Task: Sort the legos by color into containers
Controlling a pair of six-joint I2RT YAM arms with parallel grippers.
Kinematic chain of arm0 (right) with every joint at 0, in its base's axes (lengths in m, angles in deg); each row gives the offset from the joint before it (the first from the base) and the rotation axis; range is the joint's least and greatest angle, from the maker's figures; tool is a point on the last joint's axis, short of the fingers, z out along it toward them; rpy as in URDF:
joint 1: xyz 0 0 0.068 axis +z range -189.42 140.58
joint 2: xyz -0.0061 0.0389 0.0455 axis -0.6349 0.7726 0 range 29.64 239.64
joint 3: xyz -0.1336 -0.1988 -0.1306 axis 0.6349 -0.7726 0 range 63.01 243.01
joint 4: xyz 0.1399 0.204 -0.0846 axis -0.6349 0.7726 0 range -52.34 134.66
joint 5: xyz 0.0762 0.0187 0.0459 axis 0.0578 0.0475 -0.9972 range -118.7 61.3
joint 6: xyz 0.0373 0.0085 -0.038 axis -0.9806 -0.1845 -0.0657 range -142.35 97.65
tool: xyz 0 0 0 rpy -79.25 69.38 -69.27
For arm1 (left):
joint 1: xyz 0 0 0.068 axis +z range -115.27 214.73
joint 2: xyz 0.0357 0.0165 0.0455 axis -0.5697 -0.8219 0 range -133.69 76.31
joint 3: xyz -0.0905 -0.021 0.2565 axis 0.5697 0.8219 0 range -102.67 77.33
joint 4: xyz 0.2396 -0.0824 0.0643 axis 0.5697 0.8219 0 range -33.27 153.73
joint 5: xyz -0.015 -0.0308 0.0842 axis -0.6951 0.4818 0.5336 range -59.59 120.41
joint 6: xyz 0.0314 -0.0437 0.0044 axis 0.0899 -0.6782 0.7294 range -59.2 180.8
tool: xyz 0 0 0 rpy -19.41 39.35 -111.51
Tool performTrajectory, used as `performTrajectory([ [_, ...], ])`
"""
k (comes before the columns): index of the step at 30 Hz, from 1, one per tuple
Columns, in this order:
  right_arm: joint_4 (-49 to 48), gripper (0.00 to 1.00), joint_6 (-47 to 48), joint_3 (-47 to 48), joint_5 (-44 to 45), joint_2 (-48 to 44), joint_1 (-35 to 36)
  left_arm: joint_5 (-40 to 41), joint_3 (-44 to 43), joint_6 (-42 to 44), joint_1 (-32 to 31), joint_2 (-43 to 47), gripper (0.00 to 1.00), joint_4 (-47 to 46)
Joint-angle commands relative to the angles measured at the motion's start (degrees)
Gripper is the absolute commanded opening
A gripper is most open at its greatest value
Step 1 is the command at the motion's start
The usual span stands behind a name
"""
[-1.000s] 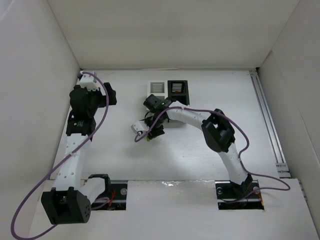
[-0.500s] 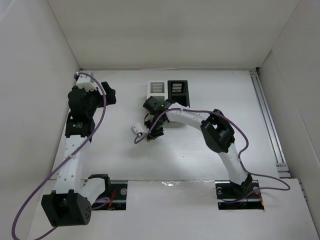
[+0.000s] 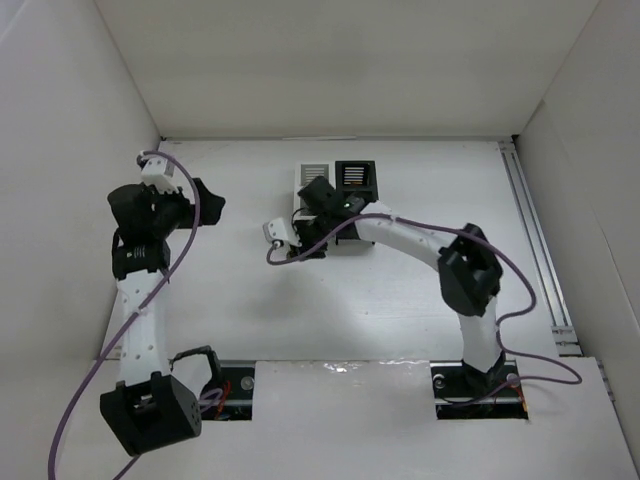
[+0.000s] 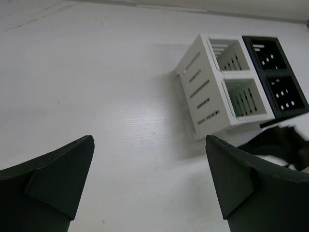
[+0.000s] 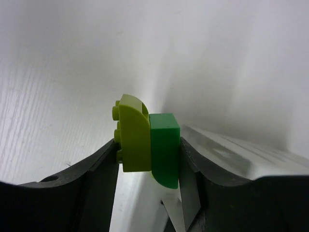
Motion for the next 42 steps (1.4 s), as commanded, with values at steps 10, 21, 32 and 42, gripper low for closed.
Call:
performTrajectory([
  [10, -34.2, 0.01, -18.8, -18.0, 12.9, -22.3, -2.3, -36.8, -8.5, 8.3, -0.2, -14.0, 0.99, 9.0],
  [21, -37.6, 0.00, -11.7, -19.4, 11.1, -22.3, -2.3, -42.7, -20.8, 9.9, -9.2, -24.2, 0.97, 16.0],
  [32, -37.6, 0.00, -9.2, -18.3, 6.4, -22.3, -2.3, -39.9, -22.9, 9.8, -13.8, -29.1, 0.85, 15.9],
  [42, -37.6, 0.00, -9.7, -16.1, 4.7, -20.5, -1.1, -39.9, -24.0, 7.4, -16.1, -30.9, 0.78, 13.4],
])
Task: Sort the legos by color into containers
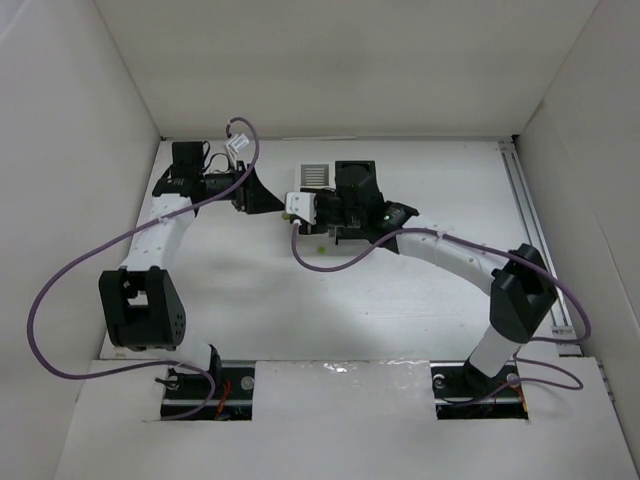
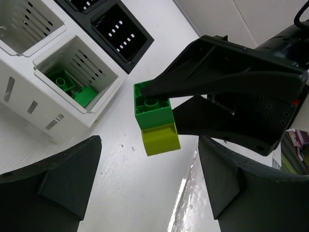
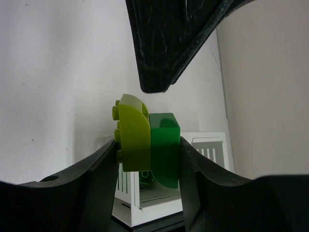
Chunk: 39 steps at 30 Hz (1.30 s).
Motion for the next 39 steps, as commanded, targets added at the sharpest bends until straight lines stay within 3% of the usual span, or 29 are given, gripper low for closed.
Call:
performTrajectory([
  [1, -3.0, 0.00, -0.2, 3.4, -2.0, 1.0, 0.9, -1.0, -3.4, -0.7, -0.7, -0.1, 0.78, -1.9],
  [21, -3.0, 0.00, 0.3, 6.1, -3.2, 2.7, 1.4, -1.0, -6.2, -1.4, -3.5, -3.6, 0.55, -3.1],
  [39, -5.4, 0.00, -1.0, 7.2, 2.3, 4.5, 2.5, -1.0, -6.7, -1.4, -4.1, -5.2, 0.49, -3.1],
])
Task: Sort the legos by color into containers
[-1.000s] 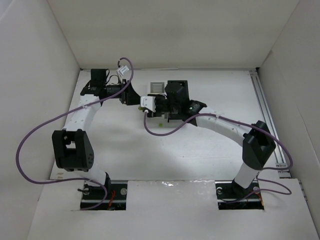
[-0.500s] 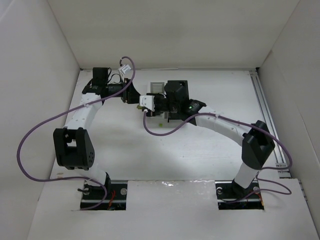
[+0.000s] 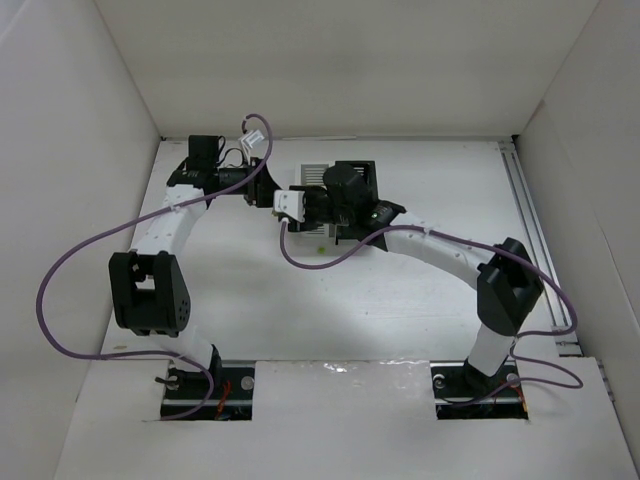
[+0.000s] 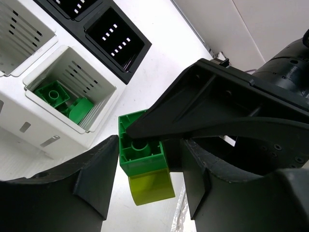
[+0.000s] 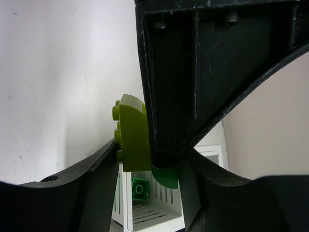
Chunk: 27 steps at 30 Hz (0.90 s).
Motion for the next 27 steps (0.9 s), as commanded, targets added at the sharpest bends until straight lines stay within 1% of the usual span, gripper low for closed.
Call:
performTrajectory([
  [1, -4.8, 0.00, -1.1, 2.1, 0.5, -0.1, 0.9, -1.1, -2.9, 0.1, -0.3, 0.2, 0.49, -1.0],
  [4, -5.3, 0.00, -1.7, 2.1, 0.5, -0.6, 0.9, -1.1, -2.9, 0.1, -0.3, 0.2, 0.48, -1.0],
  [8, -6.0, 0.00, -1.7, 1.0, 0.5, -1.2, 0.9, -1.1, -2.9, 0.1, -0.3, 0.2, 0.41, -1.0],
  [13, -6.0, 0.00, -1.2, -0.8, -0.8, -2.3, 0.9, -0.6, -2.4, -0.6, -0.3, 0.2, 0.26, -1.7],
  [15, -6.0, 0.00, -0.6, -1.4, -0.8, -2.3, 0.9, -0.6, -2.4, -0.6, -0.3, 0.2, 0.16, -1.7],
  [17, -6.0, 0.00, -0.6, -2.1, -1.3, -2.8, 0.9, -0.6, -2.4, -1.2, -0.3, 0.2, 0.11, -3.0],
  [18, -6.0, 0.23, -0.6, -2.1, -1.3, -2.8, 0.9, -0.6, -1.6, -1.8, -0.3, 0.7, 0.07, -3.6],
  [19, -6.0, 0.39, -1.2, -2.9, -1.3, -3.4, 0.9, -0.6, -1.1, -1.8, -0.3, 1.5, 0.05, -5.8],
  [20, -6.0, 0.51, -2.2, -2.9, -0.7, -3.5, 0.9, -0.6, -0.4, -4.3, -0.3, 2.3, 0.05, -7.5],
  [21, -6.0, 0.59, -3.2, -4.2, -0.7, -4.0, 0.0, -0.1, 0.8, -6.3, -0.3, 3.2, 0.04, -10.2],
  [22, -6.0, 0.71, -5.0, -4.8, -1.6, -4.9, -0.6, -0.1, 4.1, -8.7, 0.4, 5.8, 0.02, -13.8],
  [23, -6.6, 0.74, -6.4, -5.4, -2.4, -5.6, -1.9, -0.1, 6.0, -11.4, 1.4, 7.2, 0.02, -22.3],
  [24, -6.6, 0.75, -8.2, -5.9, -2.9, -6.2, -2.7, -0.1, 8.0, -18.6, 2.2, 8.5, 0.02, -27.4],
  [25, -6.6, 0.76, -13.4, -5.9, -3.6, -7.3, -3.6, 0.6, 11.7, -22.6, 2.8, 9.7, 0.01, -32.6],
  [26, -6.6, 0.76, -16.0, -6.5, -4.1, -7.8, -4.5, 0.6, 13.3, -26.0, 4.0, 11.6, 0.01, -42.3],
  [27, -6.6, 0.78, -18.5, -6.5, -5.6, -8.5, -6.2, 0.6, 14.5, -28.7, 4.0, 12.3, 0.01, -46.0],
])
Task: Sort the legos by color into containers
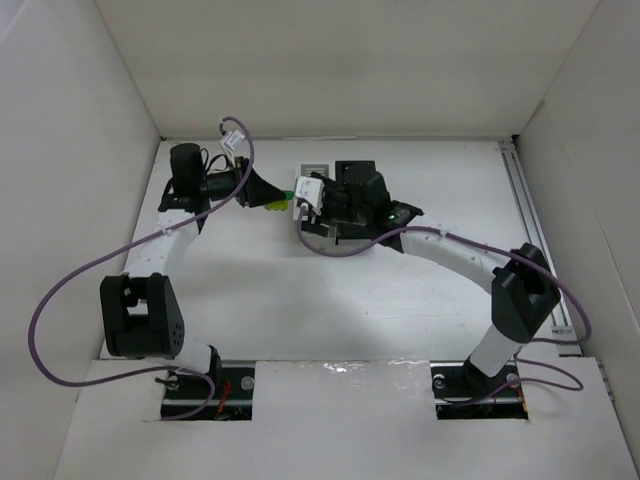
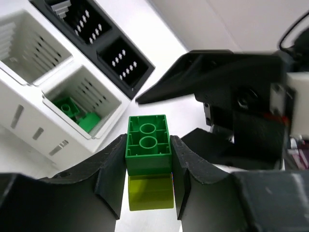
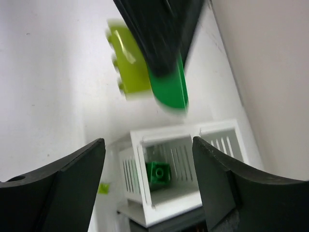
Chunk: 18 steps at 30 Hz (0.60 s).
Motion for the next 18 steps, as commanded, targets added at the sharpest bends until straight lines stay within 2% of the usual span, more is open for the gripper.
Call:
performTrajectory([
  [1, -2.3, 0.78, -14.2, -1.4, -4.6, -6.0, -4.4, -0.9, 3.7, -15.0, 2.5, 6.2, 0.01, -25.6],
  [5, -2.3, 0.79, -23.3, -3.2, -8.8, -8.7, -7.0, -0.3, 4.8, -17.0, 2.5, 8.0, 0.00, -29.1],
  [7, -4.7, 0.79, -29.9, -3.2, -11.9, -9.3, -9.6, -0.3, 6.5, -21.0, 2.5, 8.6, 0.00, -35.9],
  [8, -5.9, 0.79, -38.6, -2.5, -13.1, -8.1, -10.5, -0.3, 7.5, -23.2, 2.5, 9.3, 0.00, -39.5],
  [9, -7.0, 0.77, -43.3, -1.6, -14.7, -7.1, -11.7, -0.3, 10.0, -26.3, 2.5, 9.9, 0.00, -50.1],
  [10, -9.8, 0.77, -48.3, -0.5, -20.0, -5.8, -14.0, 0.3, 11.3, -34.4, 2.5, 9.9, 0.00, -56.5],
  [11, -11.9, 0.76, -53.3, 1.6, -23.0, -4.3, -15.1, 1.2, 12.6, -38.6, 2.5, 9.9, 0.00, -63.0],
  [12, -14.5, 0.74, -64.0, 2.4, -25.5, -1.0, -16.0, 2.2, 14.2, -42.7, 2.5, 9.4, 0.00, -68.9],
  [13, -22.9, 0.73, -69.5, 2.9, -28.1, 0.6, -16.7, 4.1, 14.8, -46.5, 2.5, 8.0, 0.00, -79.2],
  [14, -28.6, 0.71, -75.4, 2.9, -32.6, 2.2, -17.2, 5.3, 14.8, -53.6, 2.5, 7.0, 0.00, -83.8],
  [15, -34.2, 0.70, -86.9, 3.5, -34.2, 5.5, -17.8, 6.6, 15.3, -56.8, 2.5, 5.9, 0.00, -88.0],
  [16, -39.7, 0.68, -89.9, 4.0, -35.3, 6.8, -17.8, 7.7, 15.3, -58.5, 3.0, 4.4, 0.00, -91.1],
  [18, -42.0, 0.66, -91.5, 7.2, -37.1, 8.3, -17.3, 9.0, 14.1, -58.5, 3.0, 3.4, 0.00, -90.4],
])
